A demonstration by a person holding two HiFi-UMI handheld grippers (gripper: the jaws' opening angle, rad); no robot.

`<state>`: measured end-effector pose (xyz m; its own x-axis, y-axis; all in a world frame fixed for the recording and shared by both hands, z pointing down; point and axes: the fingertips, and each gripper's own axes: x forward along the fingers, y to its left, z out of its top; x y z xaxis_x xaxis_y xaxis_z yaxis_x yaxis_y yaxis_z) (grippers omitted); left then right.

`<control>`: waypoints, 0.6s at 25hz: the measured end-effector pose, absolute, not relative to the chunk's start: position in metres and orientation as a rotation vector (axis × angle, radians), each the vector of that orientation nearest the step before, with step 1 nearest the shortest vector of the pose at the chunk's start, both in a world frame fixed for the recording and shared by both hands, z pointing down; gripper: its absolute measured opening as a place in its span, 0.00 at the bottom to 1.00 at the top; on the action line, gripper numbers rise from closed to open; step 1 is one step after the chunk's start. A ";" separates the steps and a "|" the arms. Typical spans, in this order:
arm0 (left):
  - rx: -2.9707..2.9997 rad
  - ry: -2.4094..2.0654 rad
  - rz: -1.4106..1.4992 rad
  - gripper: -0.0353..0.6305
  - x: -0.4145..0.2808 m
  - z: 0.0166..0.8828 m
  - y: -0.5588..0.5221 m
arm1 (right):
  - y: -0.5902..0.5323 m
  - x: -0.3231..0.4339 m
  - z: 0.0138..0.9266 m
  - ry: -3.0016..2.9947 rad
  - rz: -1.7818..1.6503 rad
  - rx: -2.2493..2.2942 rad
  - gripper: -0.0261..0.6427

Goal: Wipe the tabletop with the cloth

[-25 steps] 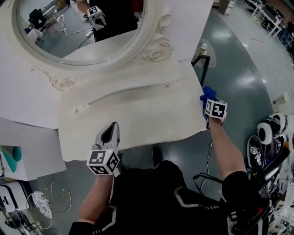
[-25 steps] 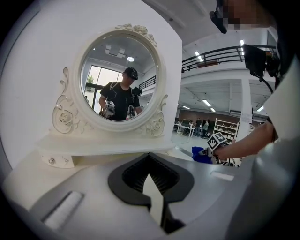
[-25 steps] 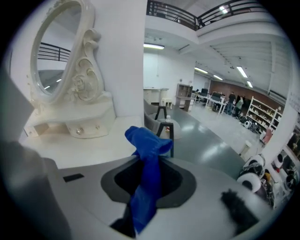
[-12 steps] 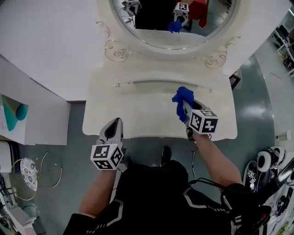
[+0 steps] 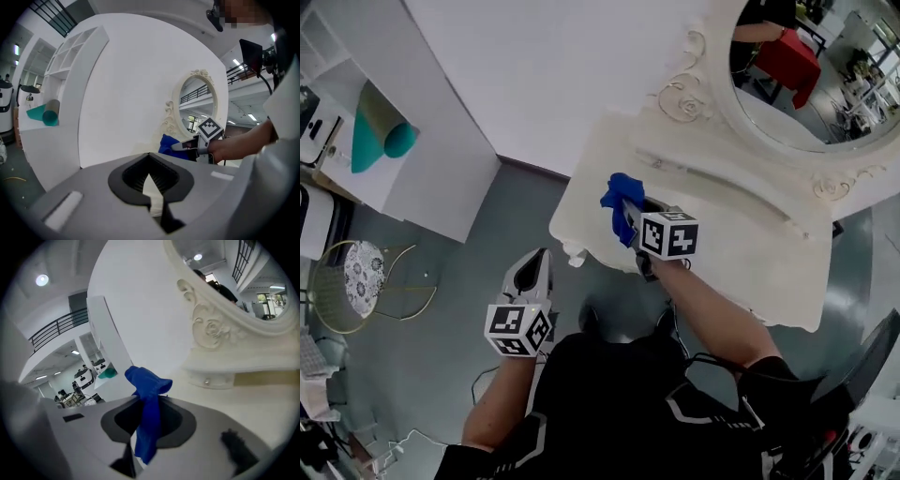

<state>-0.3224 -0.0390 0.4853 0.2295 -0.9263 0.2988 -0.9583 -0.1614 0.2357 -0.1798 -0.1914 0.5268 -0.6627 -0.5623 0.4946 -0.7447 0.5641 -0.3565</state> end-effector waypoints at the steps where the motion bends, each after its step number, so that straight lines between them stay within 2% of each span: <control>1: 2.123 -1.756 0.115 0.07 -0.337 0.487 -0.034 | -0.192 -0.202 0.534 -2.476 0.789 1.042 0.16; 6: 2.057 -1.801 0.113 0.06 -0.389 0.499 -0.015 | -0.200 -0.275 0.578 -2.410 0.734 1.006 0.16; 15: 2.006 -1.834 0.101 0.07 -0.419 0.503 -0.003 | -0.217 -0.318 0.623 -2.306 0.550 0.980 0.16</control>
